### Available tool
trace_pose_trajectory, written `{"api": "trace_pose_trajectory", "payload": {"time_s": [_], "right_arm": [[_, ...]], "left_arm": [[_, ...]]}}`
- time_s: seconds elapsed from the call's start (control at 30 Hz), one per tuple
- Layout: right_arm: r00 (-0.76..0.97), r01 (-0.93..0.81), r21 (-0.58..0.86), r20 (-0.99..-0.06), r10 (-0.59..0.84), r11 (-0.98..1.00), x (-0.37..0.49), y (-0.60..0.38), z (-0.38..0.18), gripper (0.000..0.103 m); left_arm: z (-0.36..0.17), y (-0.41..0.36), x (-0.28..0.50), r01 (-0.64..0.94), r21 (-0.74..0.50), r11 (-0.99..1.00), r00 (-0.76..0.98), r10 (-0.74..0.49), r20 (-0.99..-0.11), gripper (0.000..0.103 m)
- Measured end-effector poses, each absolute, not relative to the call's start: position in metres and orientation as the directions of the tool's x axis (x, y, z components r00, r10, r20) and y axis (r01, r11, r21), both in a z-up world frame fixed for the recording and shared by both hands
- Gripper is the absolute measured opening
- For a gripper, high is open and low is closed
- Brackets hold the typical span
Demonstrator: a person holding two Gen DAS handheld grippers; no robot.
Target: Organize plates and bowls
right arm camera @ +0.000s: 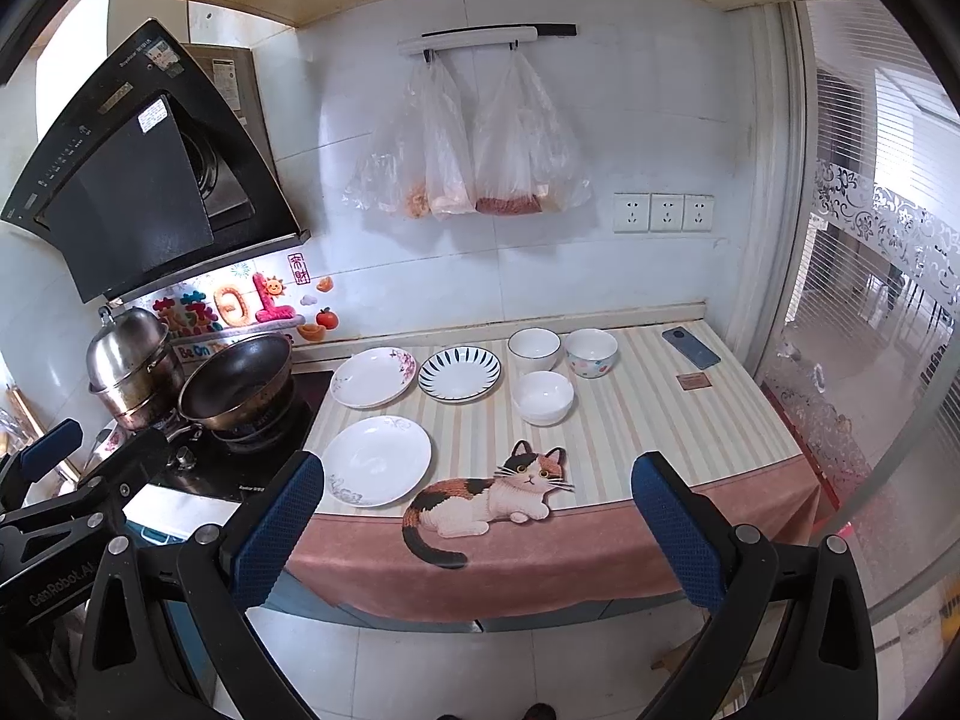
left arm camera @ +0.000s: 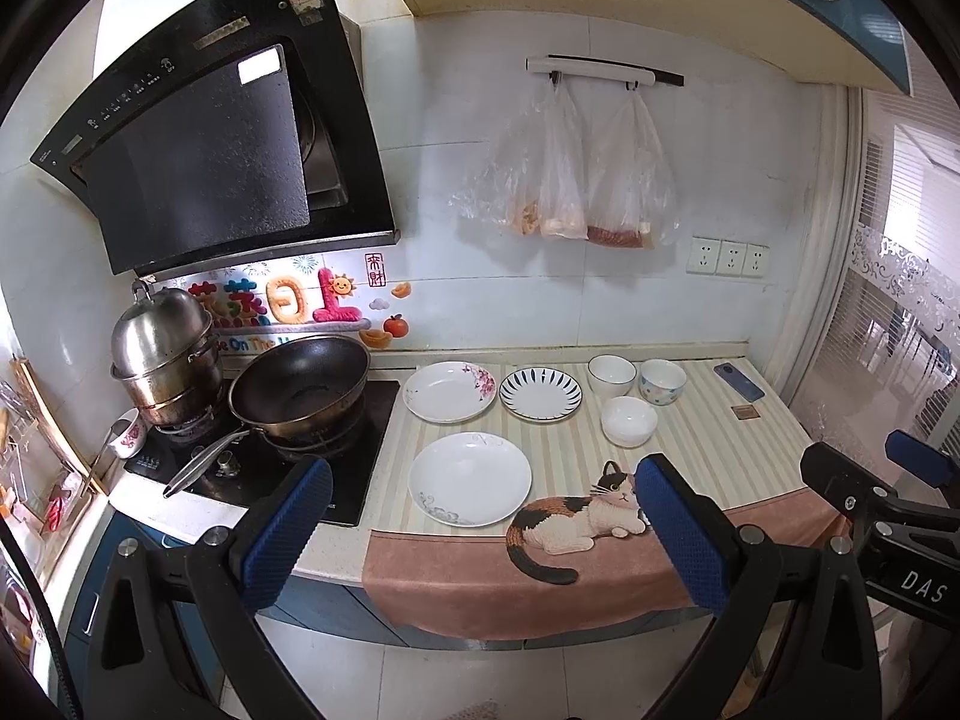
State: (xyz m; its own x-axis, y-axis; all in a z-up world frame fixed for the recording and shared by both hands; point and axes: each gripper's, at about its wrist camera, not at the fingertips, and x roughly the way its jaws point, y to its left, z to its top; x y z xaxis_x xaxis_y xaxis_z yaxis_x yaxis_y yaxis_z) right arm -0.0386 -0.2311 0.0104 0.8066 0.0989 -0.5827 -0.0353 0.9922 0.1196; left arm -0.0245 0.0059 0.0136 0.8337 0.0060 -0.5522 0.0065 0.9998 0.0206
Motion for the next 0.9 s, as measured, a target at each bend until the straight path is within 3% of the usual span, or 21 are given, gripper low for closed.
{"api": "trace_pose_trajectory", "payload": {"time_s": [0.9], "right_arm": [[0.806, -0.029, 0.135, -0.583, 0.103, 0.99, -0.054, -0.234, 0.015, 0.103]], "left_arm": [[0.019, 0.003, -0.041, 0.009, 0.013, 1.0, 0.849, -0.001, -0.528, 0.103]]}}
